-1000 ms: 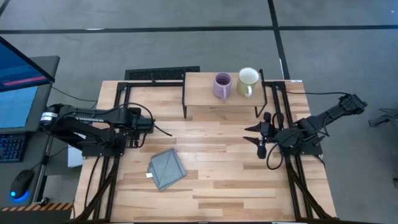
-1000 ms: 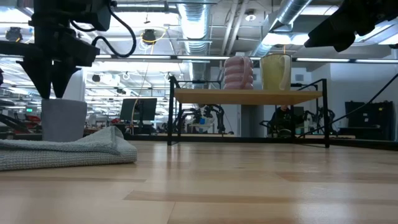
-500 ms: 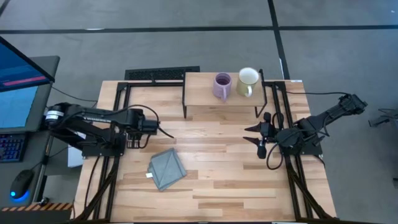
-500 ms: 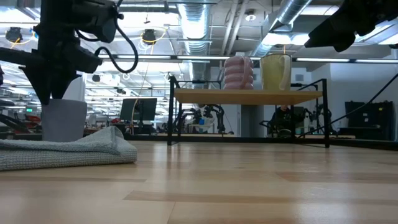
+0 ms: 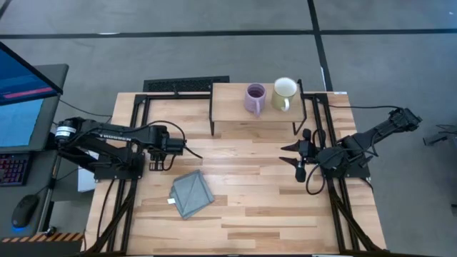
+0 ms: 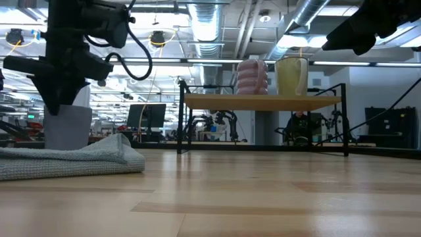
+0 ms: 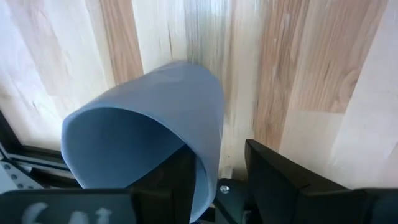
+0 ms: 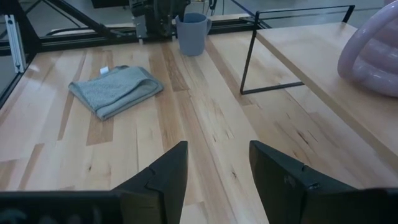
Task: Stack small to large cups/mugs on shelf
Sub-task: Put the blue mug on the shelf
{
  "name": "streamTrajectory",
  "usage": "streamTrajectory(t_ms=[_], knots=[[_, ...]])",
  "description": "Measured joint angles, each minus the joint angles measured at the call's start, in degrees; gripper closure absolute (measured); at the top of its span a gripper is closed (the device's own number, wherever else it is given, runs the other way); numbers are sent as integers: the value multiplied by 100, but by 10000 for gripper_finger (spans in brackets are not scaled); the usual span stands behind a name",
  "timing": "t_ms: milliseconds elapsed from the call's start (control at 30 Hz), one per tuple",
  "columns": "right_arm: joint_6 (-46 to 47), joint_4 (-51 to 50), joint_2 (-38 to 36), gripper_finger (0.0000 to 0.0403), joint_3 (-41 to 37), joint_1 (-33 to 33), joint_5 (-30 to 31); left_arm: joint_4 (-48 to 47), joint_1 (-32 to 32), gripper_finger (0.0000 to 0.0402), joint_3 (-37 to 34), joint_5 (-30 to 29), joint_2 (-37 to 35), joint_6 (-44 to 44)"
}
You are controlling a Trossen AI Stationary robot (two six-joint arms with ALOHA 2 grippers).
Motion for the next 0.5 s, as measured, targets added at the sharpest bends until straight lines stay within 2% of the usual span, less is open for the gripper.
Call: streamTrajectory(t_ms=[500], knots=[[0, 0, 0, 210, 0, 0, 0, 79, 28, 272, 0, 33, 5, -61]])
